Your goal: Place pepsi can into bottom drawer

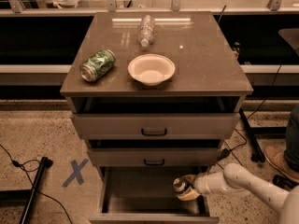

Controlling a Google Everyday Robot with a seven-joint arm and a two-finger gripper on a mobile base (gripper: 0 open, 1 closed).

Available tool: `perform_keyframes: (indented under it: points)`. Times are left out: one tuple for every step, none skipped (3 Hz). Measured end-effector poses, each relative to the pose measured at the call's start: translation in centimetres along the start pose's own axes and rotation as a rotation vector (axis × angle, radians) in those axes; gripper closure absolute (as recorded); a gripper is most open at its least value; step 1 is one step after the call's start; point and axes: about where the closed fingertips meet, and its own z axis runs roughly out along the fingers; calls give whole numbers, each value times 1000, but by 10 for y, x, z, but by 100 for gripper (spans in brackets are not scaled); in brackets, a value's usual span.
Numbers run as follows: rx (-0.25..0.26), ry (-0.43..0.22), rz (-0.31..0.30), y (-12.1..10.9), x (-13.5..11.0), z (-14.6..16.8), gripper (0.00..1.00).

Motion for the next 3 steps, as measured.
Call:
perform_keyframes:
  points:
    - [-19,14,25,-6,24,25,100]
    - [-26,21,59,-7,45,41,81]
    - [-29,20,61,-5,46,44,58]
